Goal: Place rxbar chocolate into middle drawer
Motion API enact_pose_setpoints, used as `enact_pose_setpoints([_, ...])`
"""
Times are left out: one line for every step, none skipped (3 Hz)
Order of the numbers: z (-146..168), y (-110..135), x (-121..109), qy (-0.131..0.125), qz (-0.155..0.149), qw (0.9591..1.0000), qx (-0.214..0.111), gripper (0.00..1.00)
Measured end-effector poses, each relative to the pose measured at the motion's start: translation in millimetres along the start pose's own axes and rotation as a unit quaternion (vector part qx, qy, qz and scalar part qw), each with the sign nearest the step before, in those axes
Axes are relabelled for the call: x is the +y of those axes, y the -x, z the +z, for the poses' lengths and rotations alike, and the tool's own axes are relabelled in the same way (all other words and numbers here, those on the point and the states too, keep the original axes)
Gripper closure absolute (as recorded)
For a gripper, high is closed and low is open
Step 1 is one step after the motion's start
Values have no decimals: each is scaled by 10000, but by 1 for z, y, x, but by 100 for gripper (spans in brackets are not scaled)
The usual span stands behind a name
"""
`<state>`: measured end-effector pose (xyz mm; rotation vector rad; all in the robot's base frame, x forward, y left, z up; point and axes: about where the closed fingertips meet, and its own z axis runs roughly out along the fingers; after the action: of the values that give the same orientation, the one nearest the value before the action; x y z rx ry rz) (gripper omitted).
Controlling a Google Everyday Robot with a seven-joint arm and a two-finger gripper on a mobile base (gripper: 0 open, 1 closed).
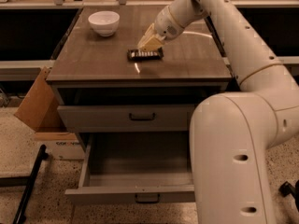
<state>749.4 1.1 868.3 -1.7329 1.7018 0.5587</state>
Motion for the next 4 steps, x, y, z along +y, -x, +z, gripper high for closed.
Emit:
enact_pose_setpoints([-11,23,4,-83,-265,9995,-151,100])
enact_pose_setpoints([-19,47,16,-62,-545,9981,-265,83])
enact_pose_setpoints([-15,42,14,-154,-449,9986,-244,59])
enact_pose_setpoints([-10,26,6,-338,-195,9990,-207,36])
